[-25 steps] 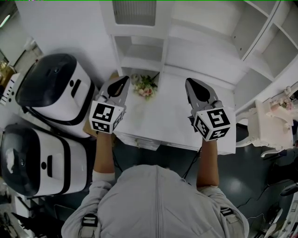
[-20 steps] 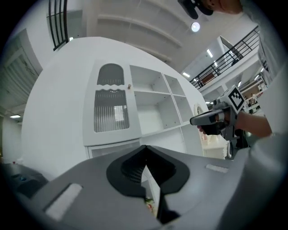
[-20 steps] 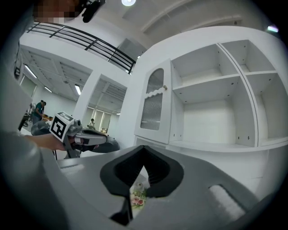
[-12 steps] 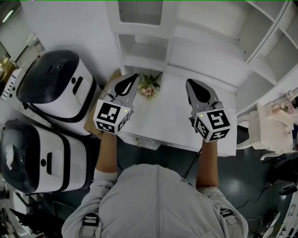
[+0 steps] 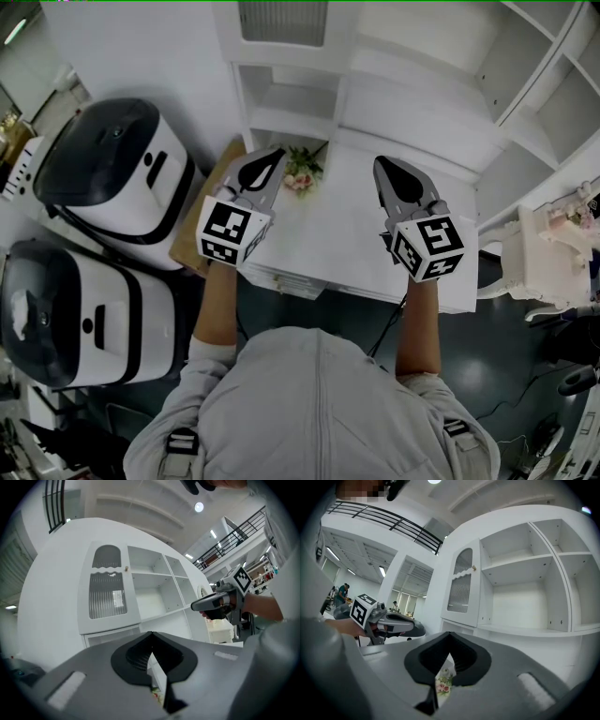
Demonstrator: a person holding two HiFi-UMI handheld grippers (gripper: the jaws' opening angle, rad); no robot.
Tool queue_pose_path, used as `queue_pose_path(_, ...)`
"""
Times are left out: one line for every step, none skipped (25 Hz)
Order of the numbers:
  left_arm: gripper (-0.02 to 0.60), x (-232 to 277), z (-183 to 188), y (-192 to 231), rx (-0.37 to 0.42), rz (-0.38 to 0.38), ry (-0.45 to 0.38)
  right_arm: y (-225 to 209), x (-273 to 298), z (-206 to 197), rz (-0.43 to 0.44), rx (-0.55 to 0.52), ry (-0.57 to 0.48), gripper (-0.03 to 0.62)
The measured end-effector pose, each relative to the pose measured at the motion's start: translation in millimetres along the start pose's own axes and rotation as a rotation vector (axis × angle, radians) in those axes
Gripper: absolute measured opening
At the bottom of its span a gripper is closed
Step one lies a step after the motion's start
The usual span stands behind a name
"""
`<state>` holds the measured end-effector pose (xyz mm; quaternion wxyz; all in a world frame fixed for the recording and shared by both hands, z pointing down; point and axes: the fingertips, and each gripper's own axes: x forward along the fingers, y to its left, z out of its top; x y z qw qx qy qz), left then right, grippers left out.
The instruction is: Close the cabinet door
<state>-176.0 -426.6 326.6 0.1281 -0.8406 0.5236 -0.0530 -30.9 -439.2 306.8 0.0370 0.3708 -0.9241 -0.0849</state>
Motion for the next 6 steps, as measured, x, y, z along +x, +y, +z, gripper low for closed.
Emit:
queue_pose_path(0.017,0.6,-1.7,-1.0,0.012,-0.001,0.009,0.0,0.5,-0.9,0.001,0.002,0.001,0.000)
queue_pose_path(0.017,1.0,-2.2,-1.8,0.015,-0.004,0.011,0.0,1.0,-1.8,0.001,0.004,0.002,0.000)
queue_pose_path(0.017,1.2,-2.0,-2.5,0.012,-0.009,0.009,0.1,1.4,-2.7,0.002,0.006,0.004,0.000)
queue_pose_path(0.017,1.5,-1.3,-3.1,0.008,-0.013,0.005,0.0,1.6,-3.6,0.003,0.008,0.005,0.001)
queue_pose_path(0.017,1.7,-0.7,-3.7,0.003,-0.017,0.002,0.0,1.7,-4.5,0.003,0.011,0.006,0.000)
queue_pose_path(0.017,1.9,0.0,-4.3,-0.001,-0.021,-0.002,-0.1,1.7,-5.4,0.004,0.013,0.007,0.000)
